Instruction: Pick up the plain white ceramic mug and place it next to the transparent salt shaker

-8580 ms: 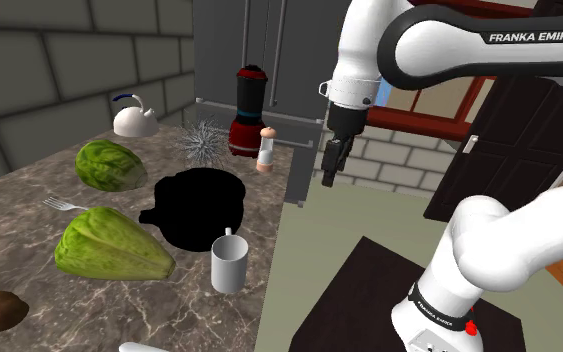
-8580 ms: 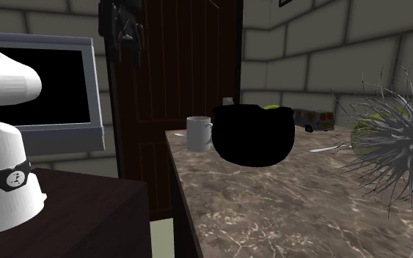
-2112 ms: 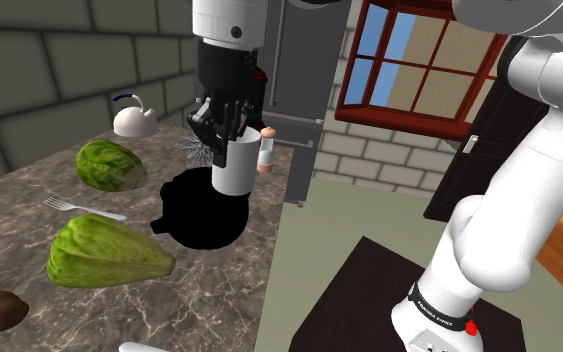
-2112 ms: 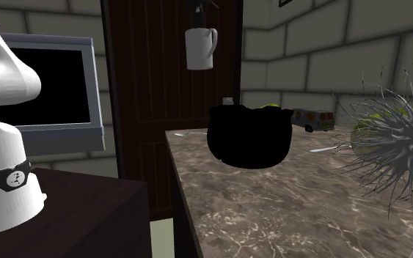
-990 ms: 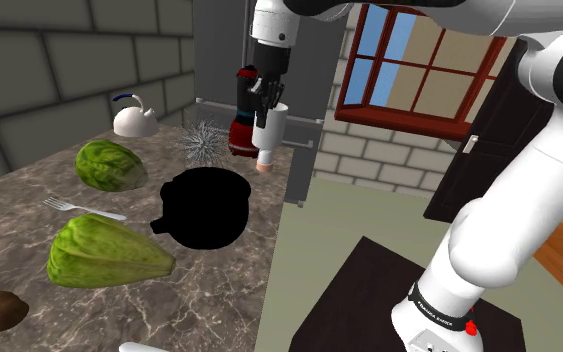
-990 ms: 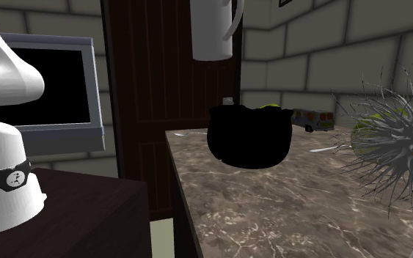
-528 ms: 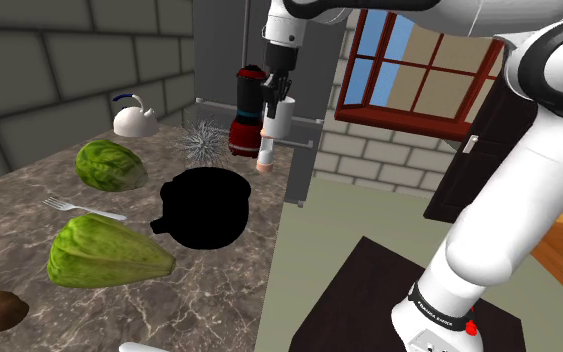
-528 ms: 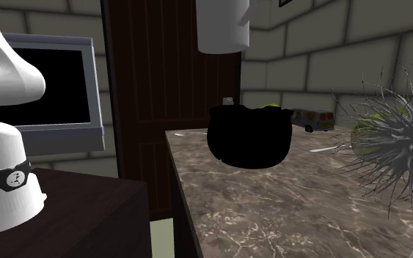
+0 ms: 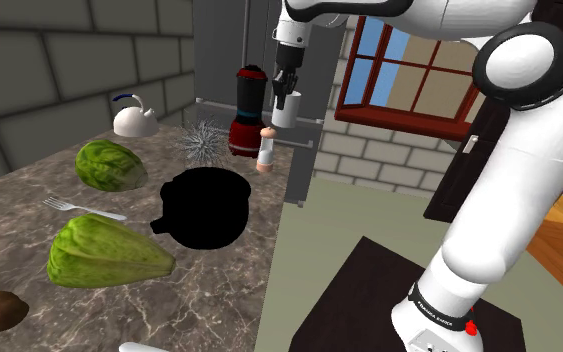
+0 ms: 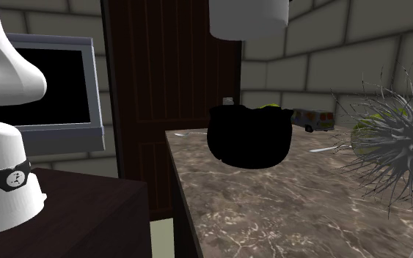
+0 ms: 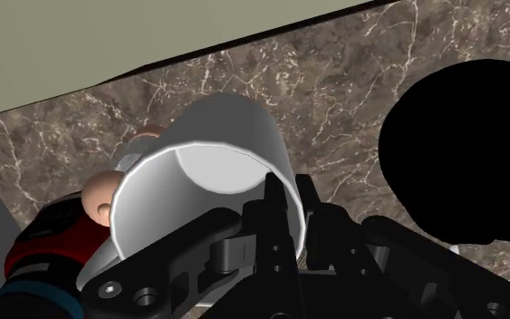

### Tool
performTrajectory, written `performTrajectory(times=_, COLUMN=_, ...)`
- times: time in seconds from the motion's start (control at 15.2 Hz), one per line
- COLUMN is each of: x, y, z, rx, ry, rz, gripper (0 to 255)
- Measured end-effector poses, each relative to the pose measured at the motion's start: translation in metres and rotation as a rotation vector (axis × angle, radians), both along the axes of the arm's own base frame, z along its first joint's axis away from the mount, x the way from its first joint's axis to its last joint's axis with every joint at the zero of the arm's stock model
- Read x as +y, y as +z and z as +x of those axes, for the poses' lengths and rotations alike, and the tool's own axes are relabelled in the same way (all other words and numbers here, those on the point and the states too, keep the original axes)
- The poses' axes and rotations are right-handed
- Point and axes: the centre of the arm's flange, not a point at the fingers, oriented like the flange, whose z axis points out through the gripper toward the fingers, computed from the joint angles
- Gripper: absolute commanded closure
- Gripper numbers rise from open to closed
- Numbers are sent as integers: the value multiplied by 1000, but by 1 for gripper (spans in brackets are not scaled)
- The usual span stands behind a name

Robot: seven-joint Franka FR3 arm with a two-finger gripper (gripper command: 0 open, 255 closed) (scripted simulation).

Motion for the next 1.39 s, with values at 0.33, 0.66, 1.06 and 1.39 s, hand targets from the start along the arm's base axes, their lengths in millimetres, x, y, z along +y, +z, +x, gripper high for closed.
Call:
performTrajectory(times=0.33, x=-62, y=1, z=26, rx=0, ry=0, rz=0, gripper=255)
performTrajectory(times=0.66, x=-118, y=-2, z=49, rx=0, ry=0, rz=0, gripper=255)
performTrajectory(times=1.06, x=-126, y=-31, z=51, rx=1, ry=1, rz=0, gripper=255)
performTrajectory(times=1.39, x=-126, y=-58, z=52, rx=0, ry=1, rz=0, gripper=255)
